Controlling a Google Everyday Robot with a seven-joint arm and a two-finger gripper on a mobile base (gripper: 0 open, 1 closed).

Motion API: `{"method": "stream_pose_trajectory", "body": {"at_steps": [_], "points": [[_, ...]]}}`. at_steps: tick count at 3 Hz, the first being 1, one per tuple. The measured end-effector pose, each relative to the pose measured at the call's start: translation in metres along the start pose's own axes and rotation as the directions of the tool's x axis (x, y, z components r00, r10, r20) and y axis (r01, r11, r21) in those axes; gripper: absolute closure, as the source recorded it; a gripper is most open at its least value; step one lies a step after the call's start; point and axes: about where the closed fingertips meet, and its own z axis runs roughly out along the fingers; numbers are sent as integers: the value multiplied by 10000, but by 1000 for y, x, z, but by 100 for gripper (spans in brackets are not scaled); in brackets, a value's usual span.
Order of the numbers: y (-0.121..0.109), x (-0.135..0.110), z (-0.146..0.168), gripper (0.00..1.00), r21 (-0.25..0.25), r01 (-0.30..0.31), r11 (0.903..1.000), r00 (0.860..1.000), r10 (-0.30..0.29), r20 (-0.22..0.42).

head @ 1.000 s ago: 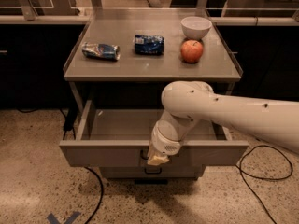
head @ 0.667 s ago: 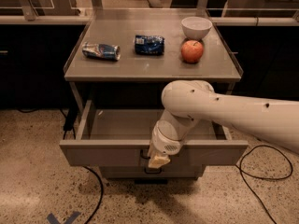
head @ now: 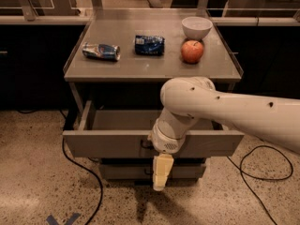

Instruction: Open top drawer

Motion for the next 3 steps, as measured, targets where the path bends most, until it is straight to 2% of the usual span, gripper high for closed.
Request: {"method": "stream_pose_trajectory", "body": {"at_steps": [1,2,3], "points": [[0,-3,-18,0,297,90,9995,9993,-79,-366],[8,-3,-53,0,821,11,9966,9972,50,-747],[8,-3,-53,0,821,11,9966,9972,50,-747]]}}
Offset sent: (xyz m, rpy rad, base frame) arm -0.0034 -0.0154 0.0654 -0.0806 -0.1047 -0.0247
